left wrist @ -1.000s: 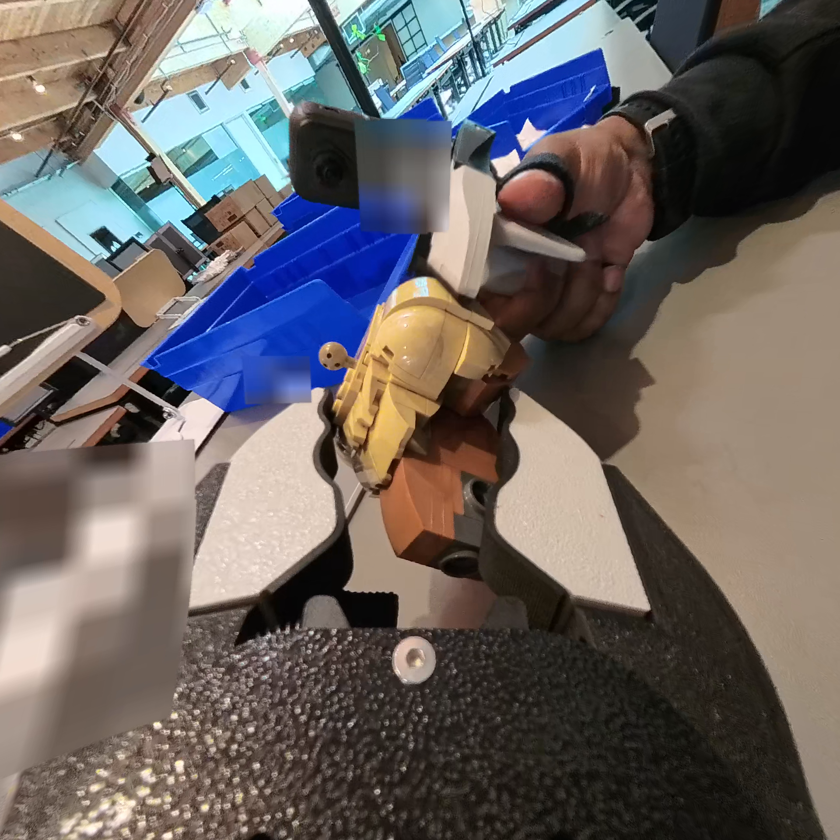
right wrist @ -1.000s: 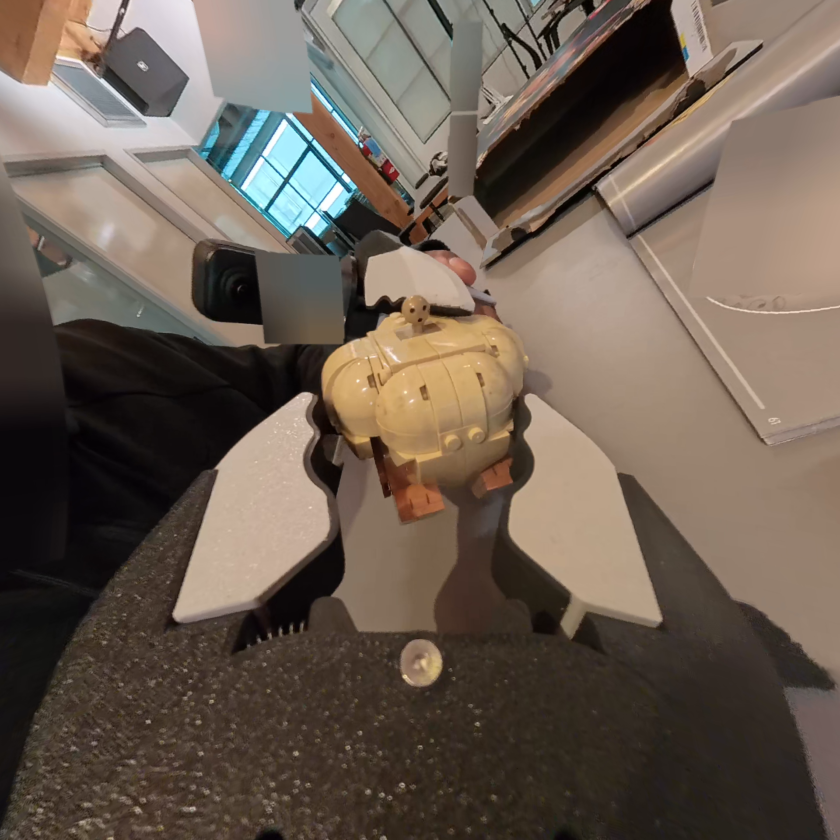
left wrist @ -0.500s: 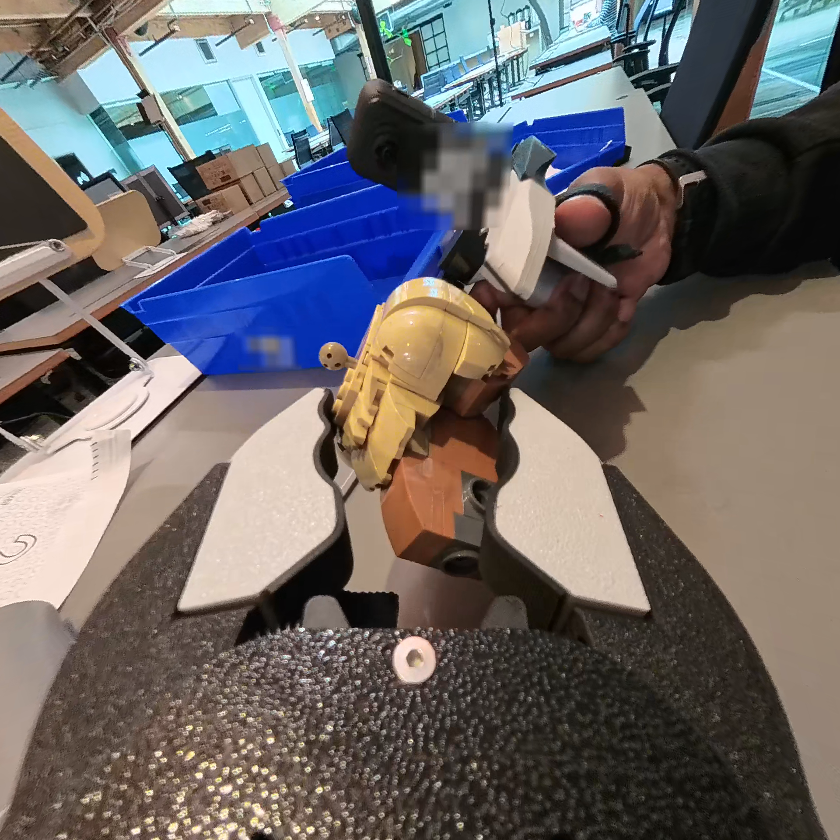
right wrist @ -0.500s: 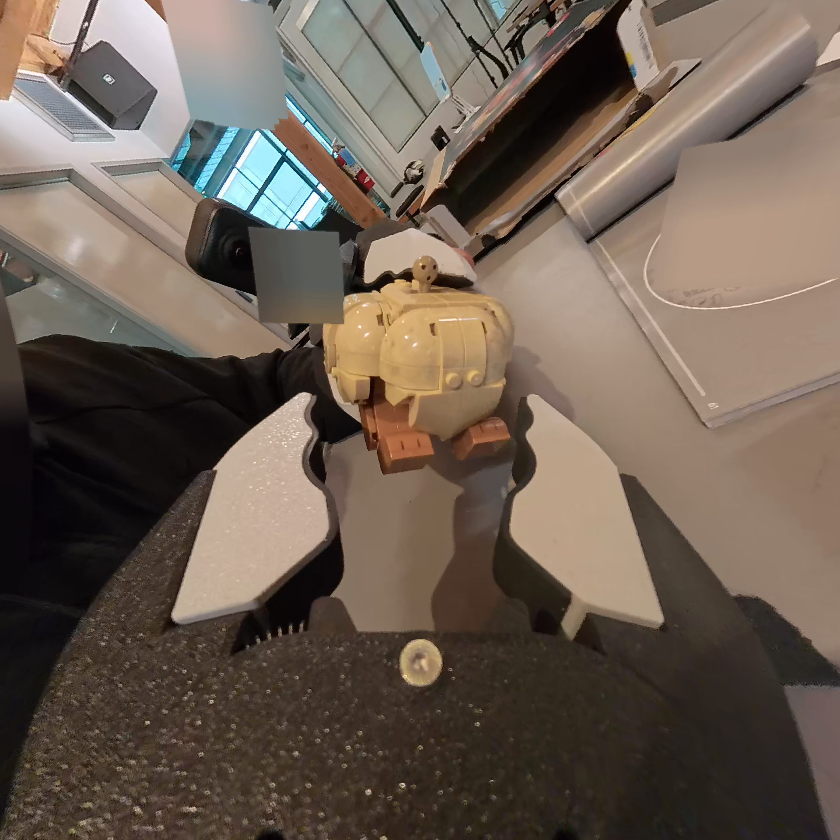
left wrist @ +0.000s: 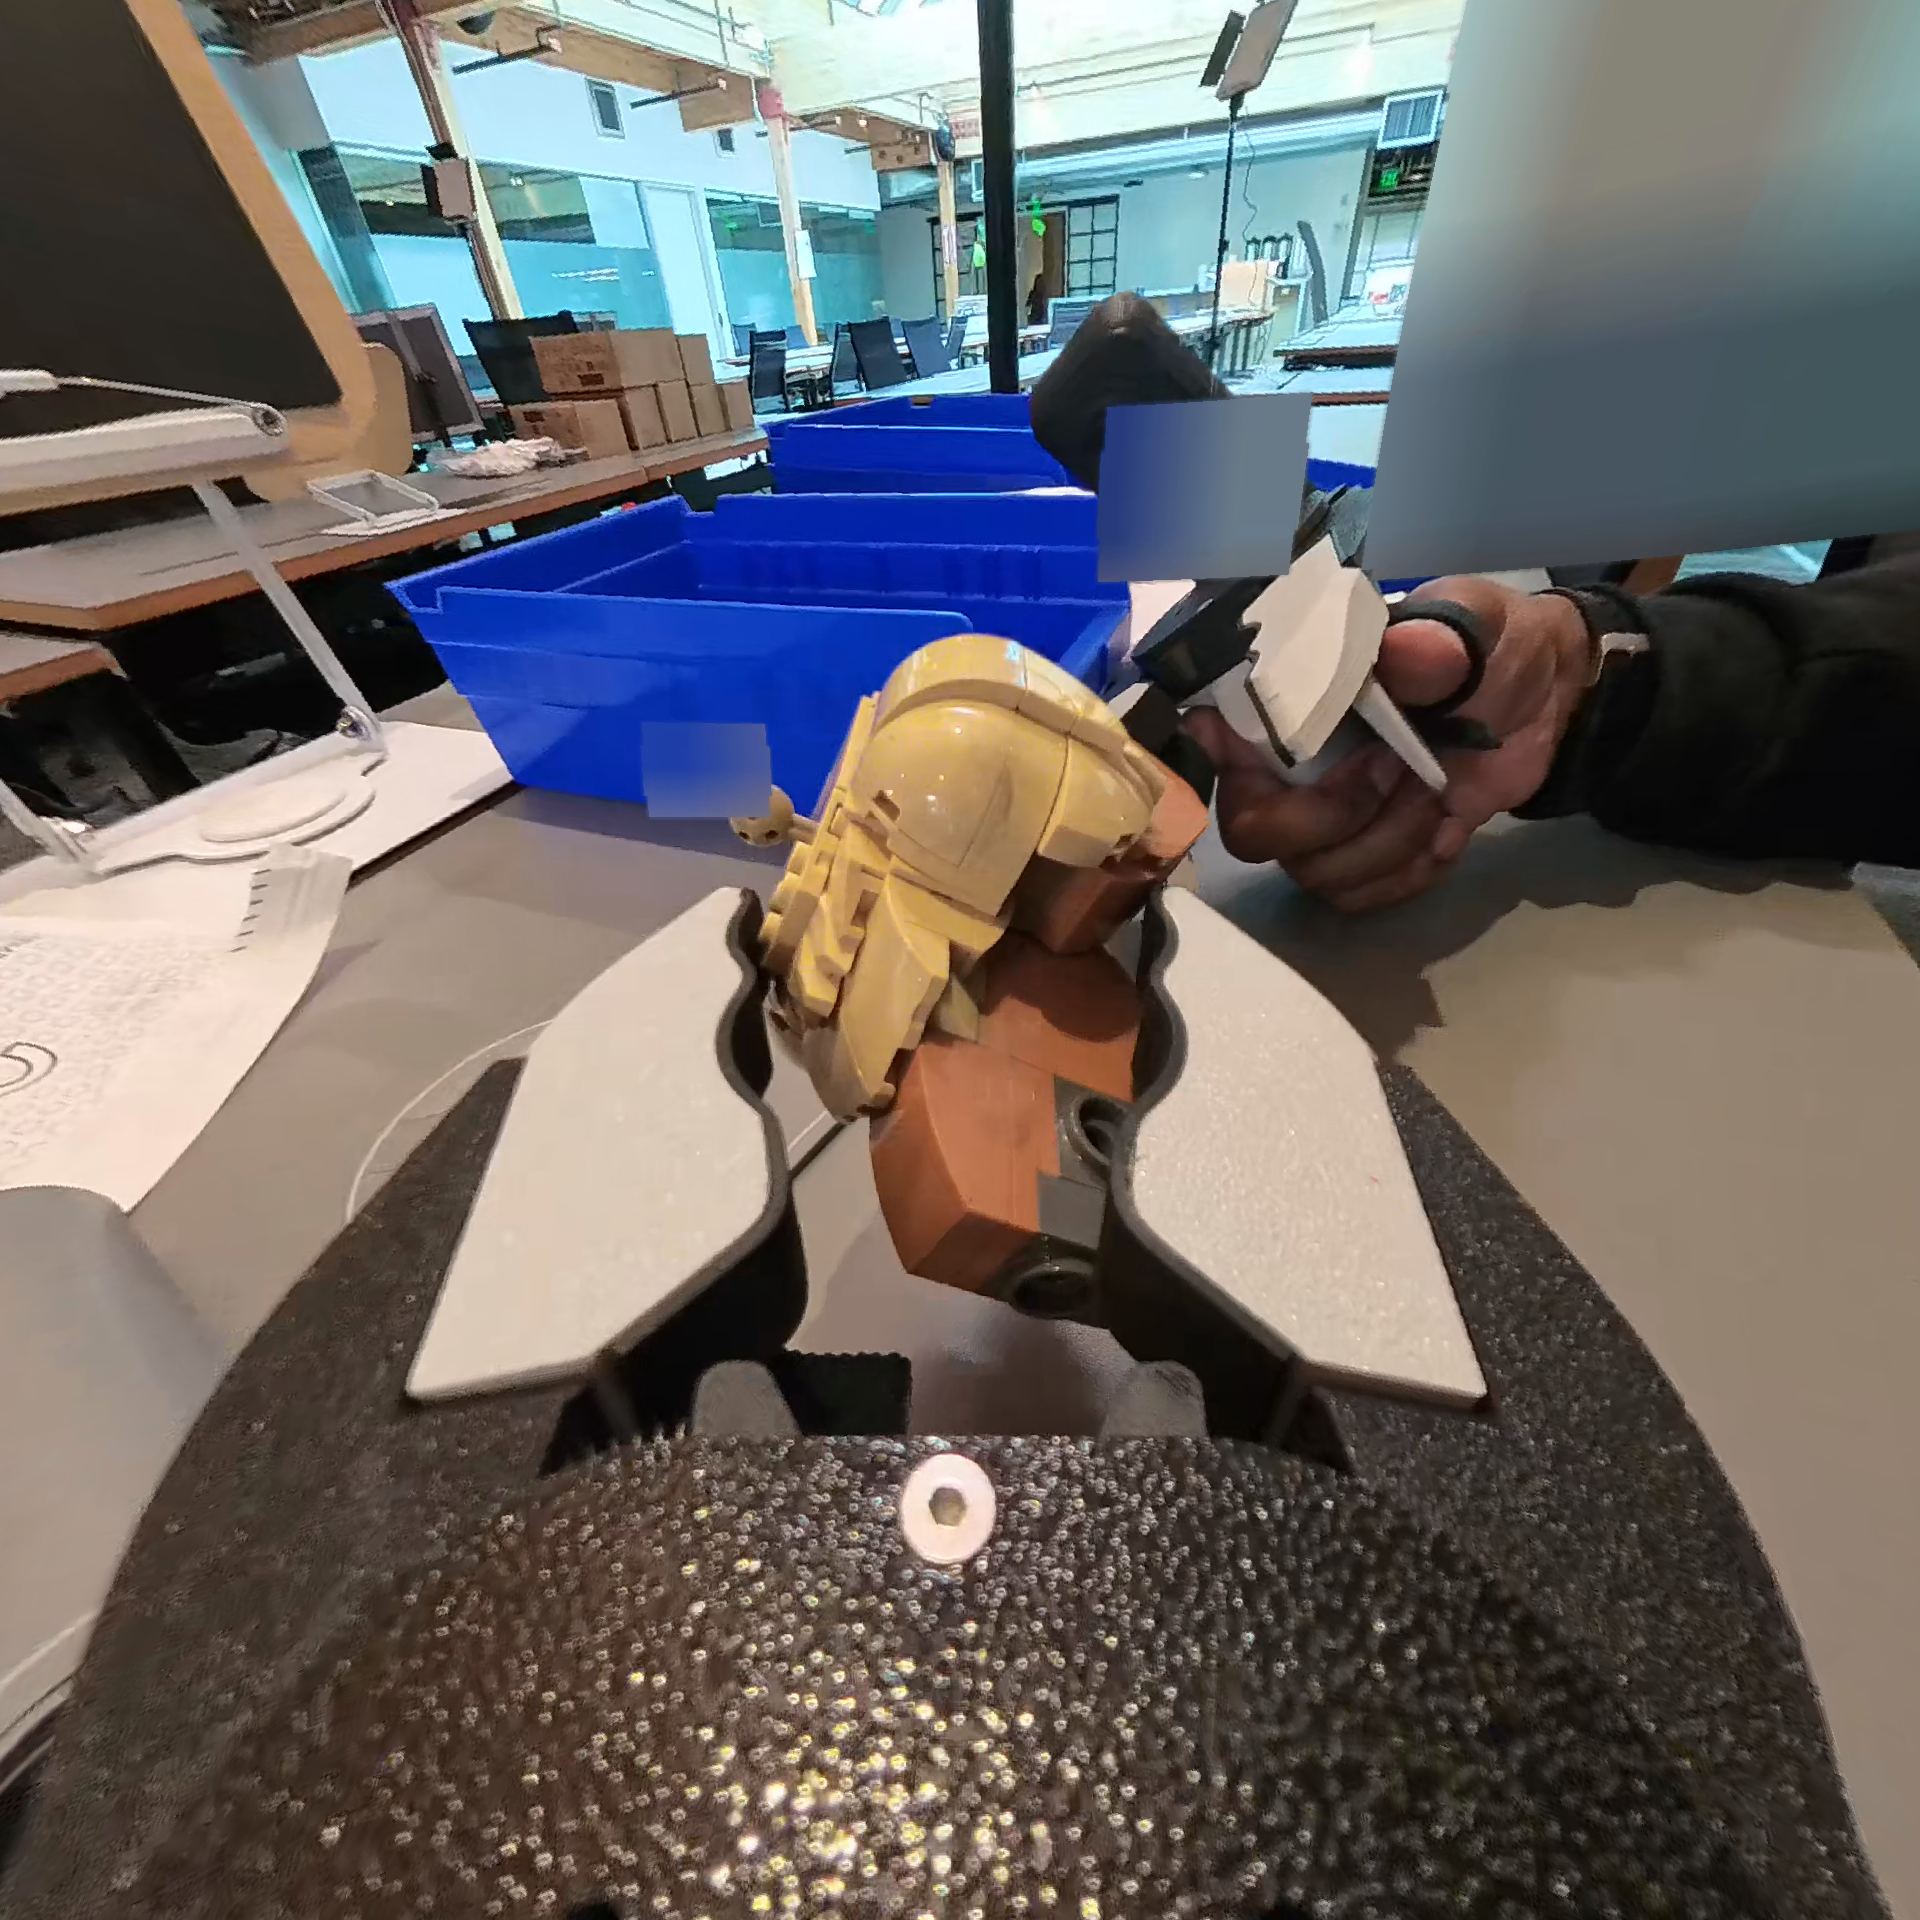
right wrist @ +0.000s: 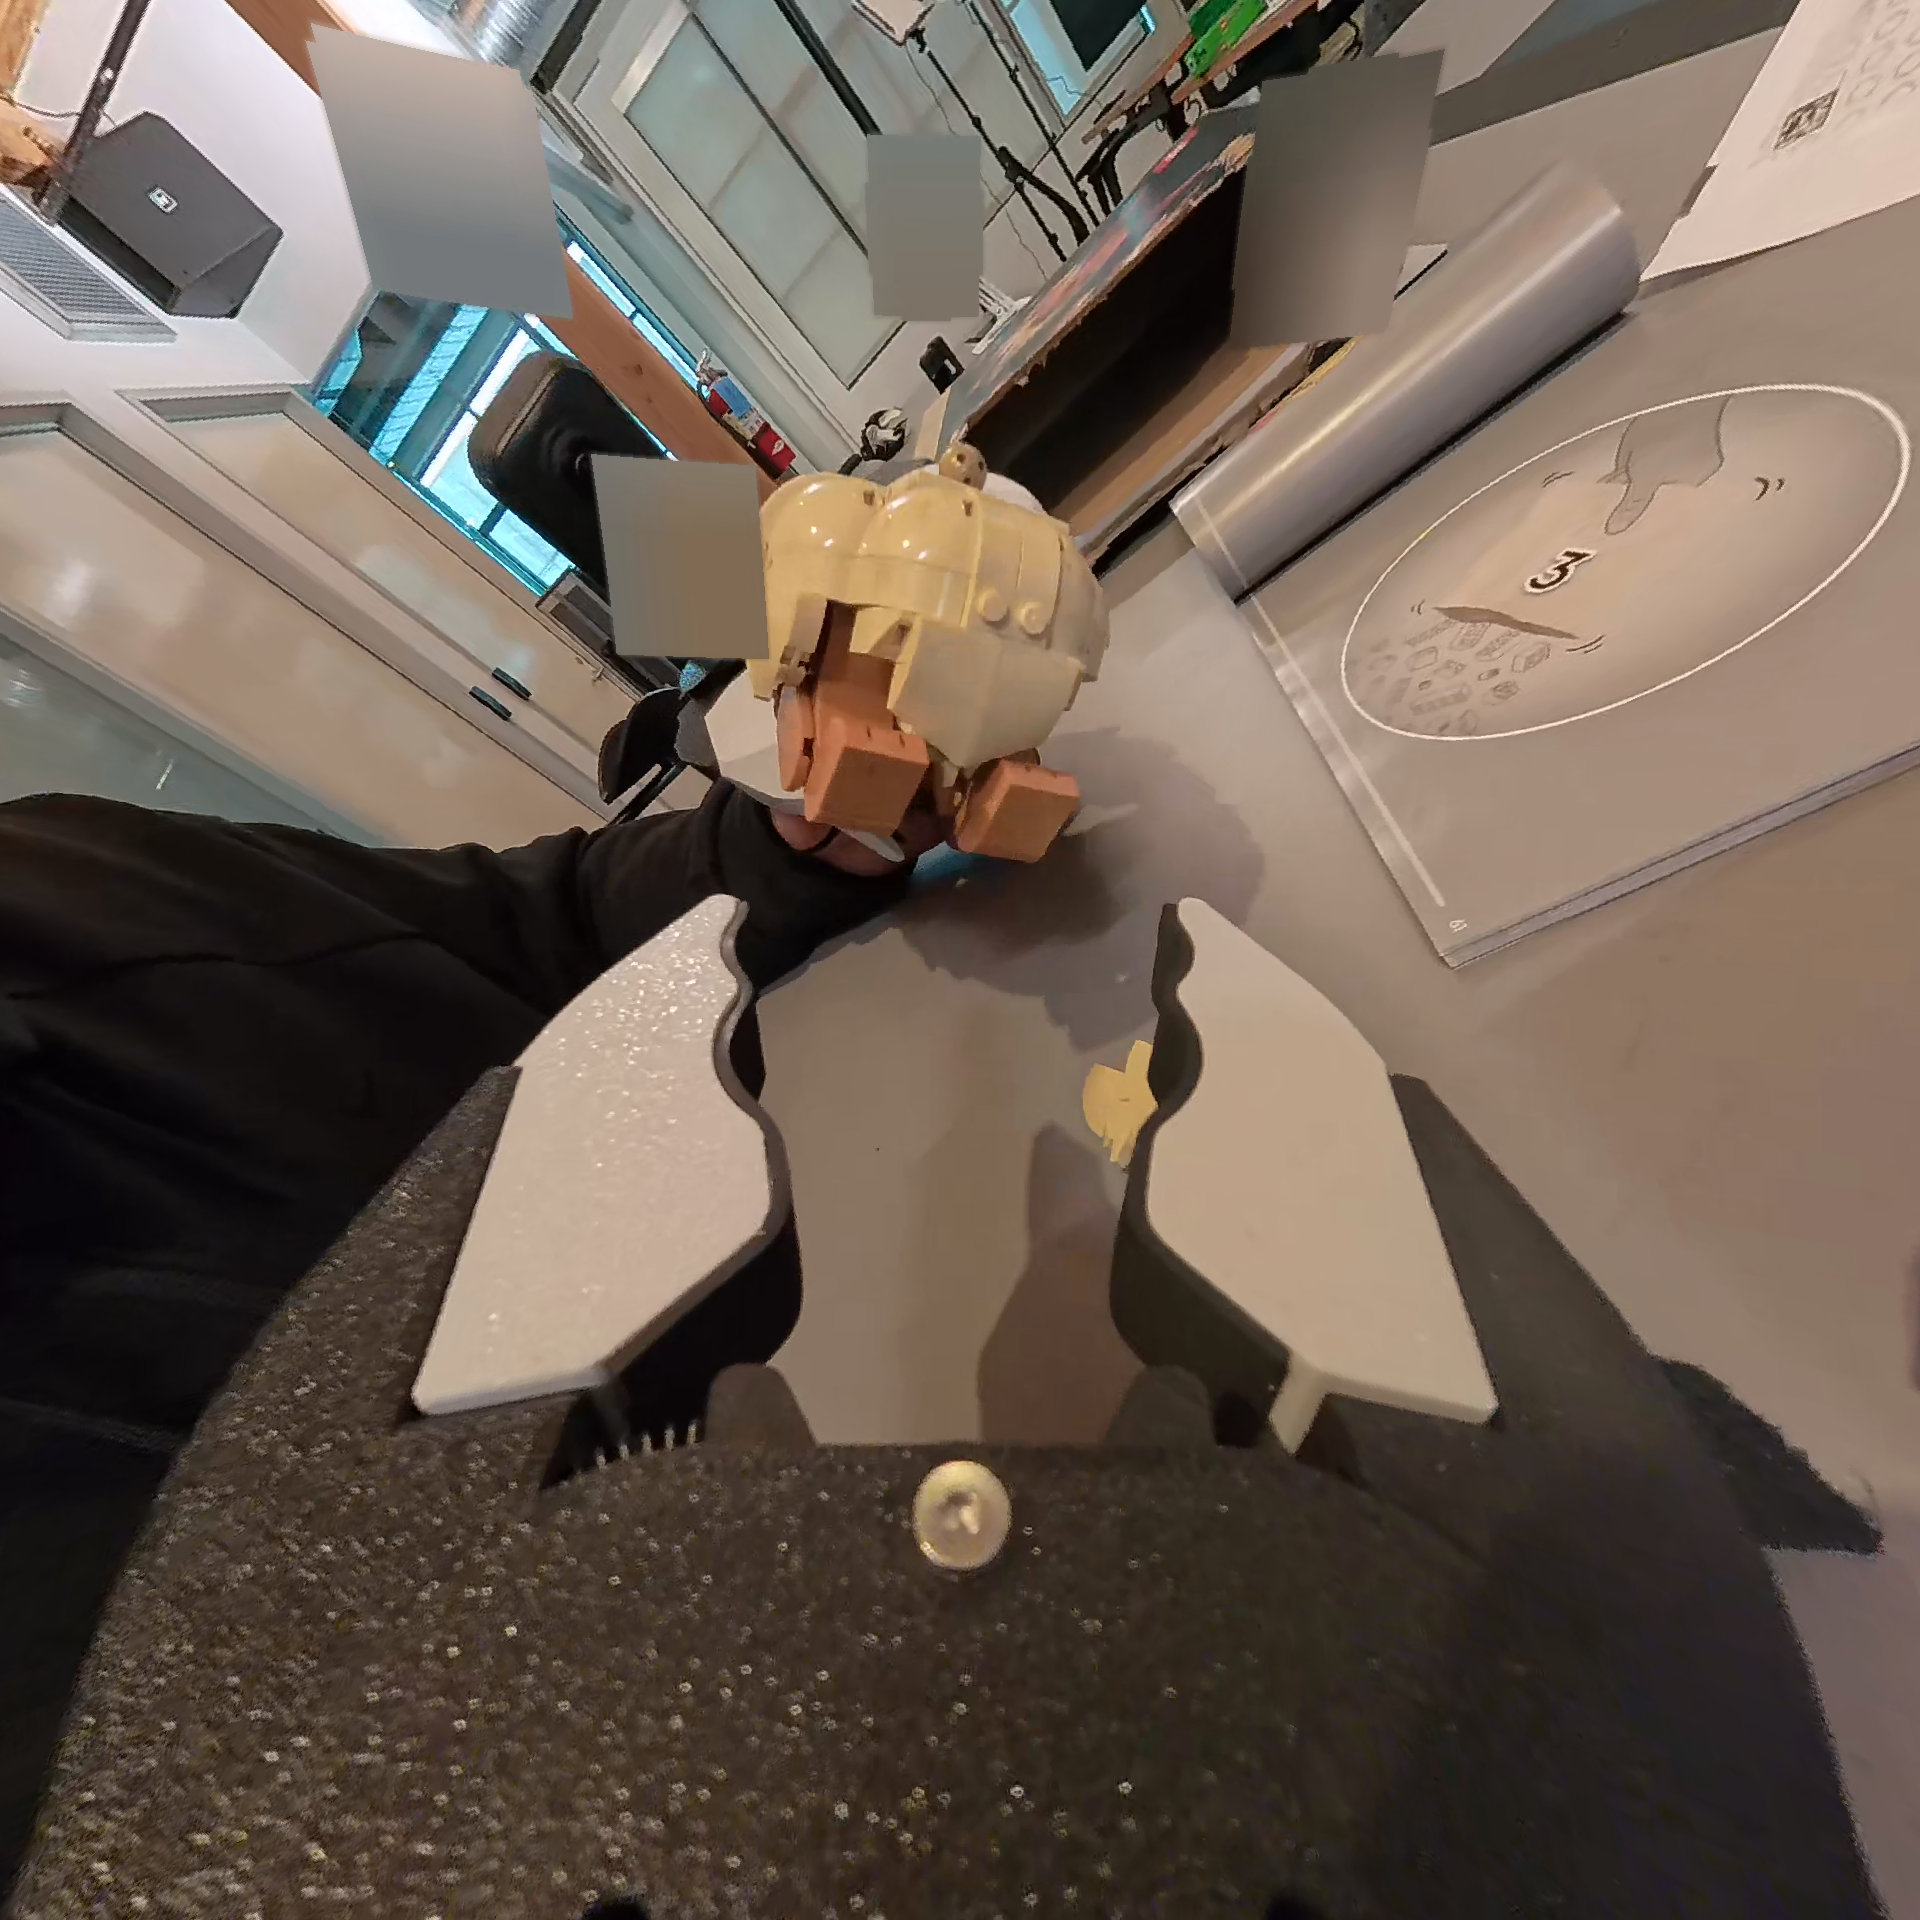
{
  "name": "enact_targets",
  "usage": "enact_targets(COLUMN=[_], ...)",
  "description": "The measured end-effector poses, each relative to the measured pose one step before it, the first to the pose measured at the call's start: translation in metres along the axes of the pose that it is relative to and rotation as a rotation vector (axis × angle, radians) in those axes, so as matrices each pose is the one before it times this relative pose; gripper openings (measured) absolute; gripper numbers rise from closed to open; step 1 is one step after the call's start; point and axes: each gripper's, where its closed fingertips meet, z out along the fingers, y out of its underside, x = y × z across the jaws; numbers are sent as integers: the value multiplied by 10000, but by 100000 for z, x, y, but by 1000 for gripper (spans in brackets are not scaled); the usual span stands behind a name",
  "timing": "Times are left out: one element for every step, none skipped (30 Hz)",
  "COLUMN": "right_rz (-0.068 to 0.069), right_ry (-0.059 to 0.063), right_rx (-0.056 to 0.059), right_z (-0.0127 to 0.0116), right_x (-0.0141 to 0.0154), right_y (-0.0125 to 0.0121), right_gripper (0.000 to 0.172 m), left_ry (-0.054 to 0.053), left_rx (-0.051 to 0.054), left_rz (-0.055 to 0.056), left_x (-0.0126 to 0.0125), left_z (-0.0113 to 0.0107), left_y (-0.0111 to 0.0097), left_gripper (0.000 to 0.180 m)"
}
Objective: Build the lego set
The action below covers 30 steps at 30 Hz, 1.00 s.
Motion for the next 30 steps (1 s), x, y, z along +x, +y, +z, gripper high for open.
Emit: enact_targets(right_rz=[-21, -20, -19, -21, -28, -31, -26, -35, -55, -82, -88, -57, -28, -21, -25, -30, -32, -44, -53, -52, -48, -57, -72, -79, -92, -117, -125, -111, -77, -20], right_ry=[35, 26, 21, 21, 17, 17, 21, 14, 12, 35, 48, 23, 6, 8, 10, -2, -5, -10, -12, -7, 3, 2, 2, 11, 29, 47, 51, 40, 21, -18], right_rx=[4, 25, 38, 40, 30, 29, 27, 11, -12, -21, -20, -20, -9, 11, 23, 33, 48, 43, 30, 9, -8, -15, -15, -7, 5, 13, 19, 29, 39, 35], right_z=[-31, -55, -57, -56, -54, -41, -12, 4, 23, 39, 43, 44, 39, 15, 6, -1, -3, 8, 21, 40, 37, 40, 38, 31, 8, 7, 0, -21, -27, -21], right_x=[47, 38, 33, 27, 25, 2, 3, -14, -26, -6, -8, -19, -35, -22, -10, -33, -47, -70, -94, -82, -75, -74, -76, -63, -35, -14, -7, -17, -38, -59], right_y=[-15, -65, -68, -79, -66, -57, -46, -18, 13, 31, 35, 37, 16, -3, -34, -50, -71, -73, -50, -21, 1, 24, 8, 2, -32, -41, -60, -67, -84, -66], right_gripper=[73, 73, 72, 72, 71, 71, 71, 70, 70, 70, 70, 69, 69, 69, 69, 69, 69, 69, 68, 68, 68, 68, 68, 68, 68, 68, 68, 68, 68, 69], left_ry=[16, 9, 12, 21, 27, 39, 55, 54, 47, 47, 45, 58, 64, 65, 63, 89, 145, 189, 183, 189, 166, 103, 78, 85, 111, 170, 227, 168, 65, -26], left_rx=[-1, -6, 4, 19, 34, 49, 58, 64, 71, 76, 85, 88, 97, 101, 113, 129, 141, 160, 193, 190, 156, 125, 82, 46, 30, 6, -19, 3, 1, -83], left_rz=[-69, -45, -46, -78, -99, -118, -143, -167, -179, -197, -217, -237, -244, -258, -275, -317, -390, -473, -494, -466, -406, -300, -202, -155, -159, -197, -244, -183, -43, 105], left_x=[-9, -27, -17, -8, -15, 6, 3, -5, -27, -41, -58, -52, -40, -40, -54, -38, 12, 43, 34, 36, 19, -30, -12, 30, 77, 151, 231, 186, 113, 59], left_z=[12, 4, -11, -15, -8, -26, -20, -32, -32, -54, -42, -56, -51, -58, -56, -59, -54, -57, -57, -56, -57, -42, -52, -20, -6, 39, 73, 83, 81, 85], left_y=[25, 11, -1, -29, -47, -66, -79, -89, -92, -92, -112, -114, -114, -129, -139, -150, -168, -178, -203, -191, -158, -135, -94, -56, -27, 30, 75, 66, 52, 139], left_gripper=[68, 68, 68, 68, 68, 68, 68, 68, 68, 68, 68, 68, 68, 68, 68, 67, 67, 68, 68, 68, 68, 68, 68, 67, 68, 68, 68, 68, 68, 68])
